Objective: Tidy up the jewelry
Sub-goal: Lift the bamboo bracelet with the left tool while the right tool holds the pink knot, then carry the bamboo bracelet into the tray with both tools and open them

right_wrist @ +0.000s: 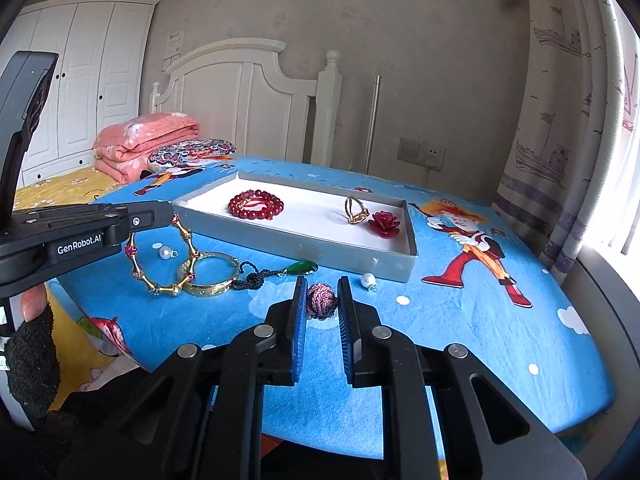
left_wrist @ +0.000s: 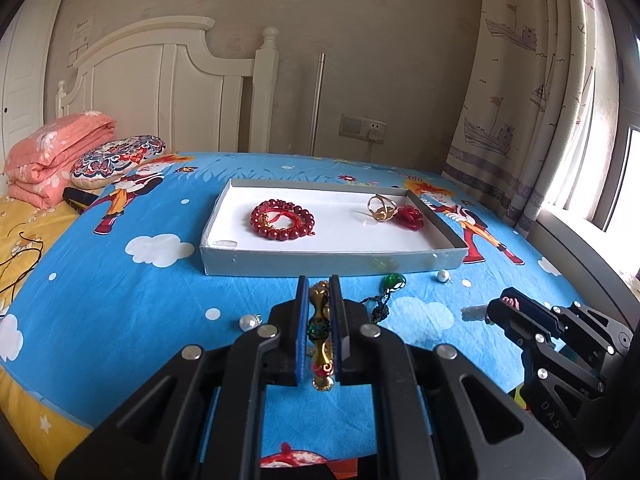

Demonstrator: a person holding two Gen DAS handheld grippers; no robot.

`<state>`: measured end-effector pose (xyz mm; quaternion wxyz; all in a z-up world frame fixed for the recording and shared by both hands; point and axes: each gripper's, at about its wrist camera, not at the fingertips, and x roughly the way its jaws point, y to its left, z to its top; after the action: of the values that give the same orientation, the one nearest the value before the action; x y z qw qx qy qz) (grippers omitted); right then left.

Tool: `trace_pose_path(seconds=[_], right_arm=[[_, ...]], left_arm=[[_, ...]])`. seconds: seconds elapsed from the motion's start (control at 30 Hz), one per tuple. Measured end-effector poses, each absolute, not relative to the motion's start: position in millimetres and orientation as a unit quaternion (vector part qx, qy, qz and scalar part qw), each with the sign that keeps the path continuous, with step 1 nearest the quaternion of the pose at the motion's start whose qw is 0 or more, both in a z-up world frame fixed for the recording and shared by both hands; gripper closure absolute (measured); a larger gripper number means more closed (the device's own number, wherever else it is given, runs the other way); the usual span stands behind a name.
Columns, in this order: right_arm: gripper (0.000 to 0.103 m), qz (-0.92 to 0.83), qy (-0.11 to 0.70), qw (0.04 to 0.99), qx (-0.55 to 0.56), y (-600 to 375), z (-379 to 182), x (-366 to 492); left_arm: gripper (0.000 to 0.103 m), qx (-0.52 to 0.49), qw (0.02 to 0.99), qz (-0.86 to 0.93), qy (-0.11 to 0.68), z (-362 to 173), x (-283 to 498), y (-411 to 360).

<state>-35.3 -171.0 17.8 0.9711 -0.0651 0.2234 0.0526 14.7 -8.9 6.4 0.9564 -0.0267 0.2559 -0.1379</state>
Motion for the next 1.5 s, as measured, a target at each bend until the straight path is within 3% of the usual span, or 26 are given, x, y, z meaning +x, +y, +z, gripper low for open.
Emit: trace_pose_path(seconds=[1.03,1.5], right_arm=[[0.088,0.037,0.191,0.98,-0.045,-158,55,-34],[0.088,0.032,0.195,0.98,-0.036,-162,66,31]], left_arm=[[0.094,0.017,0.976,-0.092,0.198,14,-15,-6],[0.094,-0.005,0.965,-0.113,0.237,30,70,-13]])
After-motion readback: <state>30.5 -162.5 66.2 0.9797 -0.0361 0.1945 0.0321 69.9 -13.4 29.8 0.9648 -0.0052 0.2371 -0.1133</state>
